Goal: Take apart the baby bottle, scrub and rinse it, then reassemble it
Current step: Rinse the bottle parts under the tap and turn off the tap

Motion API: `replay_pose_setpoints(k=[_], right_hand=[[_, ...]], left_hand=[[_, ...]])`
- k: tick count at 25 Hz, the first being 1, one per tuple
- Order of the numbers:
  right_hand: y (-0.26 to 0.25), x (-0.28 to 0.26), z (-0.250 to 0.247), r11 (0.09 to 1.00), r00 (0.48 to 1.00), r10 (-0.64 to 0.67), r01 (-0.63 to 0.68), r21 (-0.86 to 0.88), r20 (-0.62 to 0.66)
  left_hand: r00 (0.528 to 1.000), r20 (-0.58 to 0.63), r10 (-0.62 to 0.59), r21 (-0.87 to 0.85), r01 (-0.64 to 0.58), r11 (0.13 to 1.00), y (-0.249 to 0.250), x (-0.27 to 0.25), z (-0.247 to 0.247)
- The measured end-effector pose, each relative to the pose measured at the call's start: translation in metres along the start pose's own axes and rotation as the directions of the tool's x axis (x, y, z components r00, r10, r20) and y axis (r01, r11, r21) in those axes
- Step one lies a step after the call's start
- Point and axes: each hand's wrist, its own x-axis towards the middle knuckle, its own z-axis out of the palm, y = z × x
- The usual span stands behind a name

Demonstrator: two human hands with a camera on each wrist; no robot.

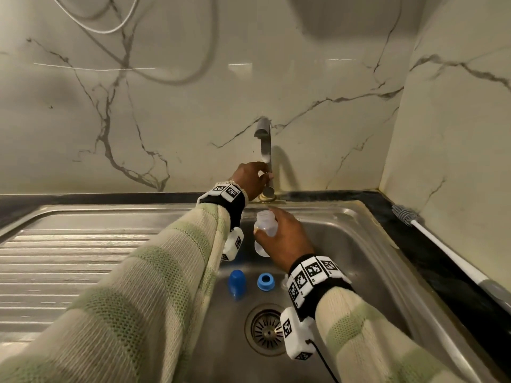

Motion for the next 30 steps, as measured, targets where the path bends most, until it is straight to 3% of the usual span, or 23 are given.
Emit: replay_pose_setpoints(k=[22, 26, 30], right_hand=[[0.001, 0.004, 0.003, 0.999, 0.999, -0.022, 0.020, -0.047, -0.042], [0.002, 0.004, 0.005, 0.999, 1.000, -0.021, 0.020, -0.036, -0.022], [0.005, 0.006, 0.004, 1.000, 1.000, 0.018, -0.018, -0.023, 0.007]], left_hand=[[0.985, 0.113, -0.130, -0.268, 0.156, 0.951, -0.002, -0.002, -0.005], [0.974, 0.149, -0.169, -0.247, 0.203, 0.947, 0.001, -0.013, -0.015], [0.971, 0.110, -0.215, -0.094, 0.225, 0.970, -0.004, -0.031, -0.029]])
